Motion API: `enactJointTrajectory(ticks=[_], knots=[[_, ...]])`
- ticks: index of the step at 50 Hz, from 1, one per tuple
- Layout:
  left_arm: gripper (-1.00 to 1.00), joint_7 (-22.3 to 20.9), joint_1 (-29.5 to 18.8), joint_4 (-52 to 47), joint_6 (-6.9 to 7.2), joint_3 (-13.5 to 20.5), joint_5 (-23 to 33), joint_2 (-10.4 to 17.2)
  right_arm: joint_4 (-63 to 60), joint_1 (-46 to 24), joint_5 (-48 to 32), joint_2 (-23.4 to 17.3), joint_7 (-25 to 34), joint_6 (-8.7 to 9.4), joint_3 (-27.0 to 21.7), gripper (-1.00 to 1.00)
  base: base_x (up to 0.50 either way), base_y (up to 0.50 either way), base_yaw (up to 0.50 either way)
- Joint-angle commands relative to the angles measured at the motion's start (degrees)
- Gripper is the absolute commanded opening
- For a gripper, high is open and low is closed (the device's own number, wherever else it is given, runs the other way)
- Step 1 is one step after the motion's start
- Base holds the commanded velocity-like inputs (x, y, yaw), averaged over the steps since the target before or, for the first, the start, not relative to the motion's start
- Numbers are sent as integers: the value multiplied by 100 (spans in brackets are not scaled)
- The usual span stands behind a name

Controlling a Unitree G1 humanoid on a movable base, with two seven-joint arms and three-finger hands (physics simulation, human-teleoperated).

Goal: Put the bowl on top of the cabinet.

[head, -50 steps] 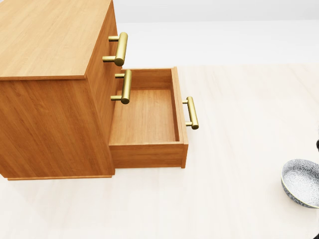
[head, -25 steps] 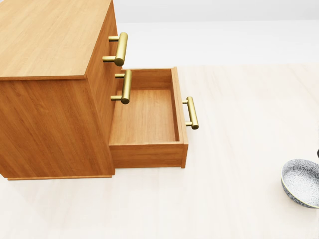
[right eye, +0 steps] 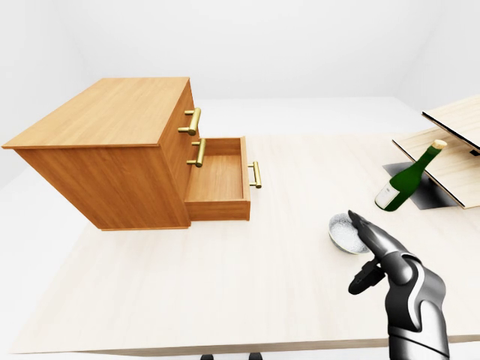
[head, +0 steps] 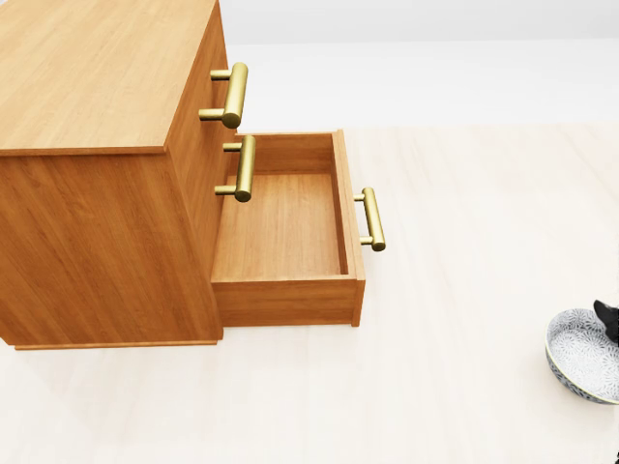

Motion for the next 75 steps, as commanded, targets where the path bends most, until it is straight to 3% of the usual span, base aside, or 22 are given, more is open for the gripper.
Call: enactJointTrajectory(ticks=[1,8,21,34,45,75], knots=[[100,-41,-56,0,0,-11,76,-78,112,-64,-220,-26,0,0,196,99,0,0,0],[100,-145,-128,0,0,25,178,-210,311,-125,-308,-37,0,0,263,99,0,0,0],[100,12,104,0,0,-39,-36,58,556,-122,-361,-57,0,0,323,99,0,0,0],[100,48,51,0,0,54,-106,63,703,-299,-547,-142,0,0,461,99,0,0,0],[100,-222,-180,0,0,96,232,-308,834,-378,-580,-158,0,0,539,98,0,0,0],[100,-237,-178,0,0,89,255,-318,981,-346,-518,-174,0,0,573,99,0,0,0]])
